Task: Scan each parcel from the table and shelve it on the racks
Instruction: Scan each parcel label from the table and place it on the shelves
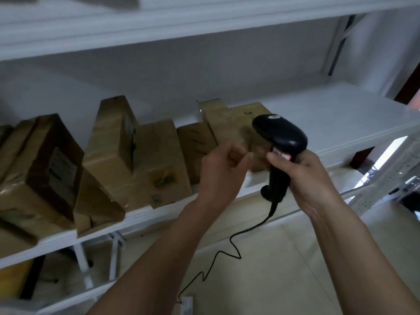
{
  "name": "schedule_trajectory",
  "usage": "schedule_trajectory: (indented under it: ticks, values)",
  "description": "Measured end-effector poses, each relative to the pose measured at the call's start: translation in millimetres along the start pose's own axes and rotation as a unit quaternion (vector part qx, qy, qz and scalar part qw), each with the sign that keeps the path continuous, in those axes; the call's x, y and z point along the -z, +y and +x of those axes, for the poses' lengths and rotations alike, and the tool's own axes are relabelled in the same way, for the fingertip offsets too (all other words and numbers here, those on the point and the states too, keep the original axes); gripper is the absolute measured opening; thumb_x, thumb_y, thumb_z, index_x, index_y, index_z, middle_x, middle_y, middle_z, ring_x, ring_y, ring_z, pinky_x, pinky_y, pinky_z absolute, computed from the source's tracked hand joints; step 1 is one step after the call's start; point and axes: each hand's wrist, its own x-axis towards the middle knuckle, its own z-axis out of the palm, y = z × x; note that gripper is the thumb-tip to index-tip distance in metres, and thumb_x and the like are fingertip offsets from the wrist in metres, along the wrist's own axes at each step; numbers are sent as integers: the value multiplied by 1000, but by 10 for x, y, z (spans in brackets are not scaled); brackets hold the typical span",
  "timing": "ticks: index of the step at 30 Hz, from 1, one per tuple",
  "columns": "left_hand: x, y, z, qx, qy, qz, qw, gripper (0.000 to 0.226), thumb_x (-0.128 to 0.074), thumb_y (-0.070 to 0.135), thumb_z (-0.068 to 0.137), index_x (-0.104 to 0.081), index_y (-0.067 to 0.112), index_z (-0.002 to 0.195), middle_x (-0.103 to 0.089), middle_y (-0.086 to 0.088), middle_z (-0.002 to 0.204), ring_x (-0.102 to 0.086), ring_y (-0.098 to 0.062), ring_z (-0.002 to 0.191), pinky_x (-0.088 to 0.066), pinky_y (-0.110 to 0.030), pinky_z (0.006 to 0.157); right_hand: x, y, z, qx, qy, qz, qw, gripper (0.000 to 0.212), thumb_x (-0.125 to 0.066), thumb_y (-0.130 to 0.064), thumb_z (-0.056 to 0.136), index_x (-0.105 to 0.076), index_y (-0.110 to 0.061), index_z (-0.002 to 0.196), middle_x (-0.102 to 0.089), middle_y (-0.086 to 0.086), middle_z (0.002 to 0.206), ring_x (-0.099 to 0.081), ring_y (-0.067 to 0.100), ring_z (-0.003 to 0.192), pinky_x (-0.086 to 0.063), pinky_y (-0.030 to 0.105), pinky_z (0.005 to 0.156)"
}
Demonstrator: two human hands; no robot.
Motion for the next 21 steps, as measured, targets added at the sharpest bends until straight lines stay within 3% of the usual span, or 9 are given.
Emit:
schedule_trajectory:
  ticks: [3,6,12,17,21]
  values:
    - [362,-81,-275,42,-21,-17,999,19,-68,14,88,-58,25,75,-61,11,71,-59,-3,67,-51,-16,66,-322,68,-322,-34,-62,-16,997,15,-68,-5,83,-72,-10,97,-74,18,98,-69,30,99,-52,40,93]
    - [844,-257,-602,62,31,10,998,18,-67,9,88,-59,20,78,-63,3,75,-61,-12,69,-50,-16,64,-740,181,-623,-56,-118,-26,991,24,-67,-4,82,-68,-9,106,-74,15,97,-71,26,96,-53,39,92]
    - [2084,-621,-1446,126,134,49,982,15,-70,13,87,-62,21,76,-66,3,70,-64,-13,66,-52,-25,63,-1865,454,-1257,-82,-251,-36,964,32,-66,-6,82,-66,-11,113,-75,6,104,-71,22,97,-51,33,88]
    - [3241,-998,-2335,207,197,87,954,15,-70,14,86,-62,16,74,-63,5,66,-59,-7,61,-44,-17,57,-2881,751,-1876,-116,-321,-47,939,31,-66,-5,84,-67,-18,112,-75,5,103,-71,22,96,-49,38,94]
    - [4095,-1243,-3011,280,259,102,919,17,-71,15,86,-62,21,73,-67,0,69,-65,-18,69,-49,-28,61,-3644,1015,-2312,-143,-349,-62,924,27,-65,-1,86,-68,-14,109,-74,11,103,-70,26,96,-49,43,99]
